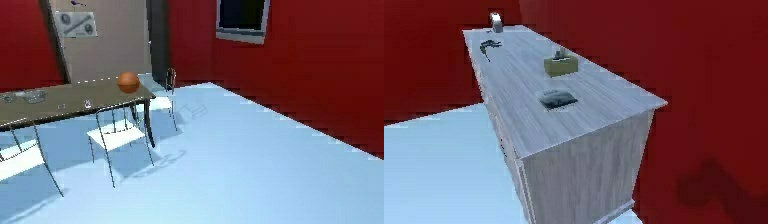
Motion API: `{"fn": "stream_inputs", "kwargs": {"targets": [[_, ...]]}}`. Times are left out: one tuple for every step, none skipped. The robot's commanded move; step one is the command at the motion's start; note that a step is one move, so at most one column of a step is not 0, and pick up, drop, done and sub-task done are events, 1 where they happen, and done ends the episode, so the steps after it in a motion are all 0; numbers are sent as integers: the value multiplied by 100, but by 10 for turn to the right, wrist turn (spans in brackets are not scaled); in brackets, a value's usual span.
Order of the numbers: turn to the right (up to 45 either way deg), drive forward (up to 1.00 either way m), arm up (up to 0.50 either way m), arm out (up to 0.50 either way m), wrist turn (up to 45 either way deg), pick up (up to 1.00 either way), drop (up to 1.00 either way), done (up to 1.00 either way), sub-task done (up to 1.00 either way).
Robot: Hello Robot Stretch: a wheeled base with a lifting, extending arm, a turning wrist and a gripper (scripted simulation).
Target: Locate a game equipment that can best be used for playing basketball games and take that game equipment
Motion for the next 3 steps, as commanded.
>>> {"fn": "stream_inputs", "kwargs": {"targets": [[-60,0,0,0,0,0,0,0,0],[0,100,0,0,0,0,0,0,0],[-60,0,0,0,0,0,0,0,0]]}}
